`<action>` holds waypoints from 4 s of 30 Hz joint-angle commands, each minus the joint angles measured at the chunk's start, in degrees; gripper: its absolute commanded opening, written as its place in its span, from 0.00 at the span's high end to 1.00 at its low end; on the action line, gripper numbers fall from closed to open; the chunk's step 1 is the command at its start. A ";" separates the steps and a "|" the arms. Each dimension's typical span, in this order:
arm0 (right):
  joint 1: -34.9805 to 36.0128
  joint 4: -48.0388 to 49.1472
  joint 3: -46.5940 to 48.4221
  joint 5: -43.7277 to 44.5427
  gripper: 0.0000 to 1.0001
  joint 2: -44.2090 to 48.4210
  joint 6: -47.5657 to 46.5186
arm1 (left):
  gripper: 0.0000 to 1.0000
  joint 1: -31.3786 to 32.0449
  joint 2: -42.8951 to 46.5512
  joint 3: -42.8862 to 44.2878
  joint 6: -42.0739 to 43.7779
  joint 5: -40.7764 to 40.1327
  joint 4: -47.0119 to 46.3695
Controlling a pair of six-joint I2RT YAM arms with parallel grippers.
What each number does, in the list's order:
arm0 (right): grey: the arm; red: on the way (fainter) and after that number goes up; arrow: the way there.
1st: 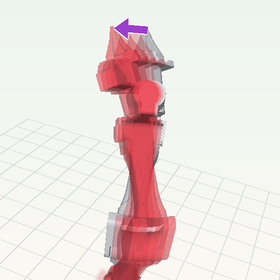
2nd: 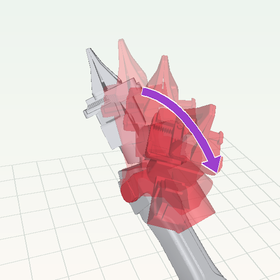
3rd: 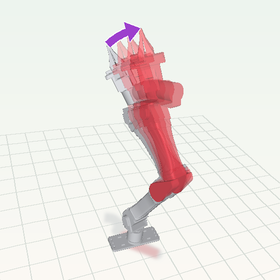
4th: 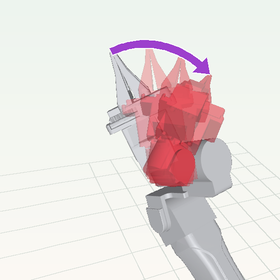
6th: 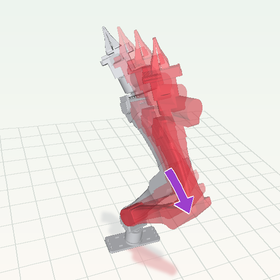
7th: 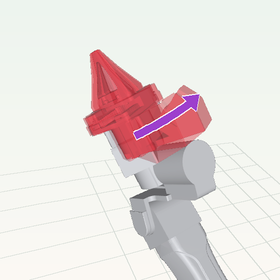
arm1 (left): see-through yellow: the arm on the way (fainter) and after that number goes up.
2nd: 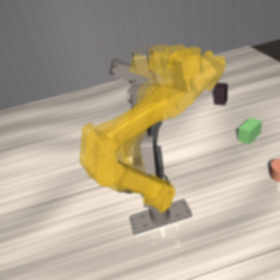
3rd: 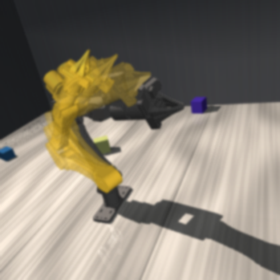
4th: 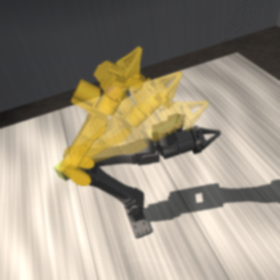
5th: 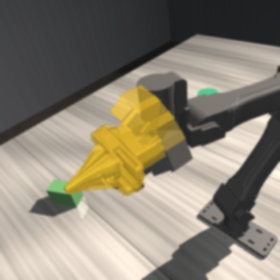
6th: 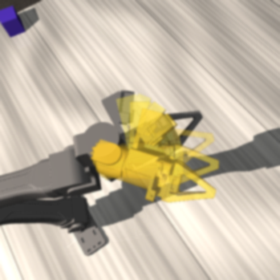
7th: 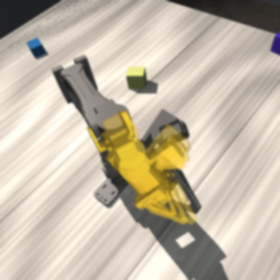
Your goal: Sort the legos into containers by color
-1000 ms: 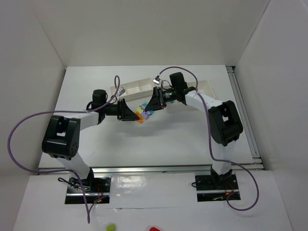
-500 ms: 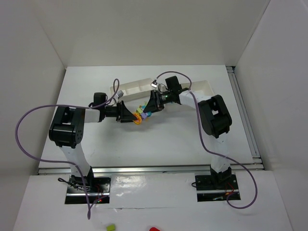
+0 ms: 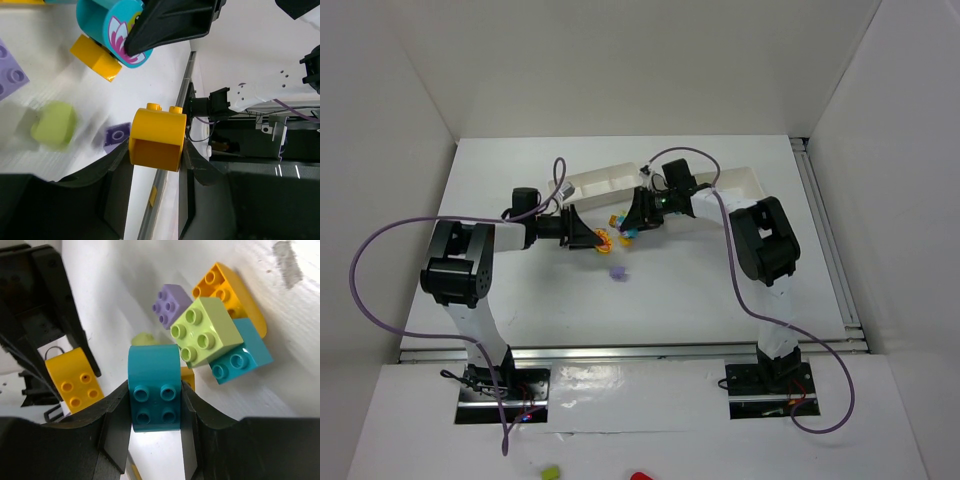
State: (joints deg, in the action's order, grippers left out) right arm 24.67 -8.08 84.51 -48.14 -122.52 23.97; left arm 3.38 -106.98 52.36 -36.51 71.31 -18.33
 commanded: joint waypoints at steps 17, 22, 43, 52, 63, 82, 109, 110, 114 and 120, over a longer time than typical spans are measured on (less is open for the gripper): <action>5.13 -7.30 4.00 20.28 1.00 13.00 -3.84 | 1.00 -1.09 4.67 11.53 13.30 -16.88 24.72; 6.27 -10.64 4.00 24.57 1.00 15.82 -3.84 | 1.00 -1.09 7.13 14.87 13.84 -26.56 32.47; 4.43 -8.45 2.24 13.86 1.00 18.19 -1.29 | 1.00 2.25 5.39 20.23 12.96 -34.90 39.05; 2.85 -12.31 3.38 20.00 1.00 19.59 -2.96 | 1.00 2.86 6.78 27.52 11.02 -45.19 41.26; 0.12 -17.15 2.42 33.00 1.00 26.88 -4.02 | 1.00 4.78 1.34 39.83 9.18 -50.14 42.50; -13.94 -20.84 -9.36 42.00 1.00 44.03 -1.64 | 1.00 17.28 -10.53 58.03 7.33 -35.37 41.97; 0.47 -19.35 -15.87 34.78 1.00 34.19 -1.73 | 1.00 18.41 -2.71 30.79 12.79 -45.12 47.16; 0.47 -19.35 -15.87 34.78 1.00 34.19 -1.73 | 1.00 18.94 -3.32 29.39 12.78 -45.12 45.07; 0.47 -19.87 -15.34 34.78 1.00 34.72 -1.73 | 1.00 18.95 -4.99 28.85 12.17 -44.59 43.73; 0.47 -19.87 -15.34 34.78 1.00 34.72 -1.73 | 0.33 19.47 -7.54 32.10 12.78 -44.59 46.53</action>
State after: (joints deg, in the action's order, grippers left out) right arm 25.45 -28.77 67.57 -13.91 -89.21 21.65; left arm 23.07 -113.54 81.95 -23.94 26.48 27.83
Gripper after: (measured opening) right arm 0.445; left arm 0.614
